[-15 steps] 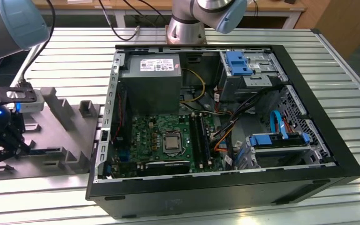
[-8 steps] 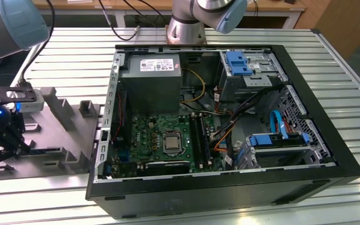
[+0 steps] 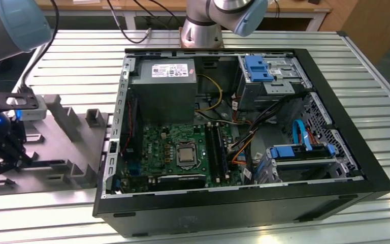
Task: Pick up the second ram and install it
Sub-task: 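Pick up the second ram and move it above second insertion slot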
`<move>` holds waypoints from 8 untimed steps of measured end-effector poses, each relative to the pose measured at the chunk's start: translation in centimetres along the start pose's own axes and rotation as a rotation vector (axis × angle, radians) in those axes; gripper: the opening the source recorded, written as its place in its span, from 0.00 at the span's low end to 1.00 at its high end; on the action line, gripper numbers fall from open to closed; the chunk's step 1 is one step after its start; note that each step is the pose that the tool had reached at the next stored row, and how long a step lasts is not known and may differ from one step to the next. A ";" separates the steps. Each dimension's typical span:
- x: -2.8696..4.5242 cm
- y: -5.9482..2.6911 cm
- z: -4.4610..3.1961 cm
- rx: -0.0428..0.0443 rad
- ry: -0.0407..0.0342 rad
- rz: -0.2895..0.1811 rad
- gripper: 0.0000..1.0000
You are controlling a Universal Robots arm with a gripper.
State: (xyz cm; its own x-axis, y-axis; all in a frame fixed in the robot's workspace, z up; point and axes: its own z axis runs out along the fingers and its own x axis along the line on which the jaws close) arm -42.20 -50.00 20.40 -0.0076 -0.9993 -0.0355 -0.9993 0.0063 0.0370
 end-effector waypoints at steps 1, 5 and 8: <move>0.00 0.00 -0.06 -0.0001 0.0001 0.000 0.12; -0.01 0.02 -0.41 0.0000 0.0001 0.000 0.12; -0.02 0.02 -0.42 0.0003 -0.0001 0.000 0.12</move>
State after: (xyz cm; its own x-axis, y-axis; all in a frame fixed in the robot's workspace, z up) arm -42.20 -50.00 20.82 -0.0077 -0.9993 -0.0356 -0.9993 0.0064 0.0367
